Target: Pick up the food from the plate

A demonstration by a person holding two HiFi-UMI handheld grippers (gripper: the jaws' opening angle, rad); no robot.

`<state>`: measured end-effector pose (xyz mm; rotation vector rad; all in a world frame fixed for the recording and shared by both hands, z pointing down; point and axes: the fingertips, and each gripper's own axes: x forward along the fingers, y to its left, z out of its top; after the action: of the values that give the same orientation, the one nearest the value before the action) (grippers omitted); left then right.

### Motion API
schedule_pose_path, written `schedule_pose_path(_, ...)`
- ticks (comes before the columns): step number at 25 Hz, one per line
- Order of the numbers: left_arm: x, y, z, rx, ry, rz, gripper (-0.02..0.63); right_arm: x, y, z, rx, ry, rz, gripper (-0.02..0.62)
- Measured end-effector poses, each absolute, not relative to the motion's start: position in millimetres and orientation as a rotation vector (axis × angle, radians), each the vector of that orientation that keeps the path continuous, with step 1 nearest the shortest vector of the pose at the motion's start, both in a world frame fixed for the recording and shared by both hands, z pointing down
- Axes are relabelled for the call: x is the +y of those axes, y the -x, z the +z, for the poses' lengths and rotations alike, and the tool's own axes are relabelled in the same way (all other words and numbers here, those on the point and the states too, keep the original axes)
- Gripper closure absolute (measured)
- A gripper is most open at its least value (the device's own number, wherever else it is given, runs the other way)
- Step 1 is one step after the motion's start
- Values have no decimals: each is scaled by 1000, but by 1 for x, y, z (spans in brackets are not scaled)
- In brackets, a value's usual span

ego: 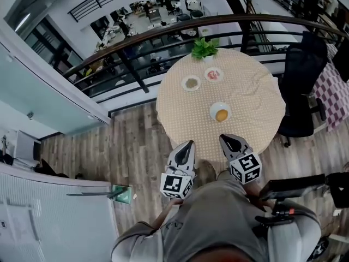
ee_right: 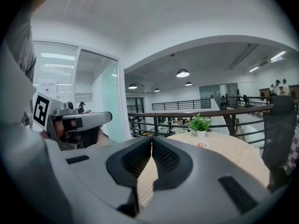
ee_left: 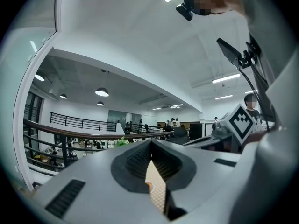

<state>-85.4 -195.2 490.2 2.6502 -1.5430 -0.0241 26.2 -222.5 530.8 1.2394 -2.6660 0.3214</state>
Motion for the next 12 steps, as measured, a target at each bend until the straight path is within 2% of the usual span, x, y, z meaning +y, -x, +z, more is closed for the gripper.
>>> schedule_pose_path(12,-266,31,485,-1513,-2645,48,595,-293,-67,530,-2691,-1213,388,580)
